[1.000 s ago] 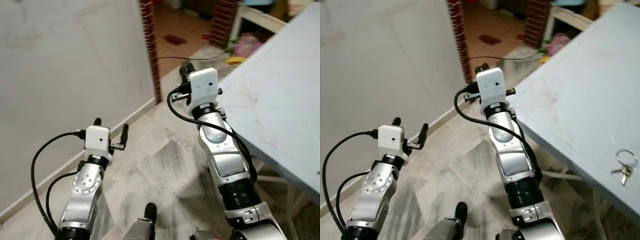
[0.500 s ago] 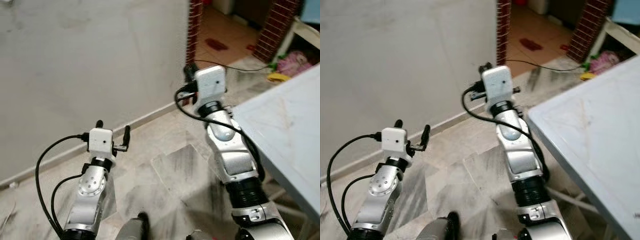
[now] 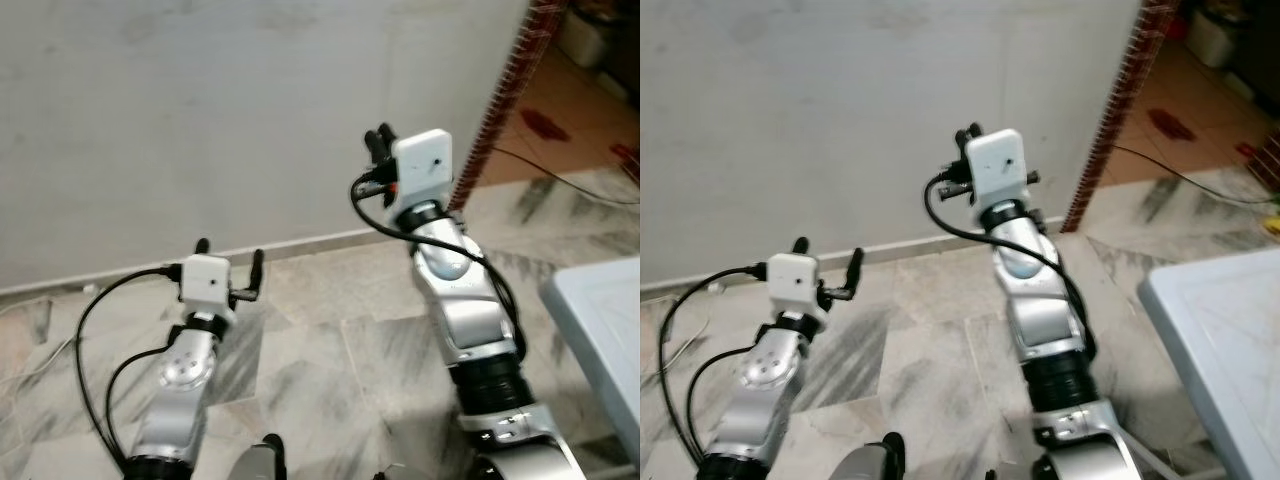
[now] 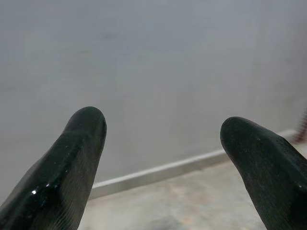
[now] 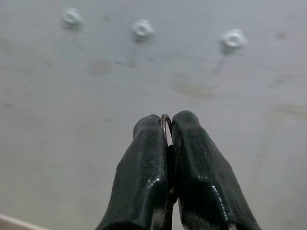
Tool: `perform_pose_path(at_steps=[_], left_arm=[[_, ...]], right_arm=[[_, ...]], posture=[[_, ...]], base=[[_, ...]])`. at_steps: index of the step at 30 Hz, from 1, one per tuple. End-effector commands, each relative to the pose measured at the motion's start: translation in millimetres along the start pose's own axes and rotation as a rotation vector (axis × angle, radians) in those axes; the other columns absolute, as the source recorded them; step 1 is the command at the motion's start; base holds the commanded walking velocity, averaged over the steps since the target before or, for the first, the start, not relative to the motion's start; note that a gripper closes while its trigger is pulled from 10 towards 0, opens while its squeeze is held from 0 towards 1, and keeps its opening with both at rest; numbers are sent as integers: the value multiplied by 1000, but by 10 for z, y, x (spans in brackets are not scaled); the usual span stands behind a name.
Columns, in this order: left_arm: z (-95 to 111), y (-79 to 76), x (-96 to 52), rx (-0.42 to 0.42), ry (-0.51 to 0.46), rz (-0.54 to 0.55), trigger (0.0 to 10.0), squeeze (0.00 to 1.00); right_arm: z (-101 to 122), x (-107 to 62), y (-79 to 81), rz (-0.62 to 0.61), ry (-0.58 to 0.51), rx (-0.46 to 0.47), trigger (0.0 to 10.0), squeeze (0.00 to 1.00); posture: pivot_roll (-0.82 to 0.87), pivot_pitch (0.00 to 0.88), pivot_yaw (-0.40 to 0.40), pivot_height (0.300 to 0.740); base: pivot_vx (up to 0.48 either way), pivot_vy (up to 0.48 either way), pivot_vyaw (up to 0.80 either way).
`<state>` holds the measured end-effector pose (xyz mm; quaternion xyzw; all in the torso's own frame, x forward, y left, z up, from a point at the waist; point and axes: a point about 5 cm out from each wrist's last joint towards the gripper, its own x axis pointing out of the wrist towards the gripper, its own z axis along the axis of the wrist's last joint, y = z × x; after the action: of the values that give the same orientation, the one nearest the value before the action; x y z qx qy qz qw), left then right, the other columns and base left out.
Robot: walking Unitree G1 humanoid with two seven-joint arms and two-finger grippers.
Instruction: Hang keys on a hook
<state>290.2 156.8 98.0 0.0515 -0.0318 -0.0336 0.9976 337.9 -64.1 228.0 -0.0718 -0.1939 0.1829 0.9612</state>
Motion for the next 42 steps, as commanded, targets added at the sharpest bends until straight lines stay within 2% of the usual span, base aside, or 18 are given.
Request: perform_pose_path(at_steps=[1, 18, 31, 34, 42], left_arm=[[-51, -21, -38, -6, 17, 1, 10000, 0], [-64, -28, -30, -11, 19, 1, 10000, 0], [-75, -73, -39, -37, 21, -10, 10000, 0], [-81, -84, -46, -42, 23, -10, 10000, 0], [-86, -95, -41, -51, 25, -9, 10000, 0]], right_arm=[[59, -3, -37, 3, -25, -1, 10000, 0], [82, 4, 0, 59, -37, 46, 10000, 0], [95, -24, 43, 148, -34, 195, 10000, 0], [102, -29, 51, 161, -31, 244, 10000, 0], [125, -25, 63, 184, -28, 288, 10000, 0]], posture=[[-60, 179, 22, 740], [-62, 181, 18, 740], [-66, 186, 6, 740], [-68, 188, 2, 740], [-73, 190, -1, 740]], base=[[0, 0, 800], [0, 0, 800], [0, 0, 800], [0, 0, 192], [0, 0, 0]])
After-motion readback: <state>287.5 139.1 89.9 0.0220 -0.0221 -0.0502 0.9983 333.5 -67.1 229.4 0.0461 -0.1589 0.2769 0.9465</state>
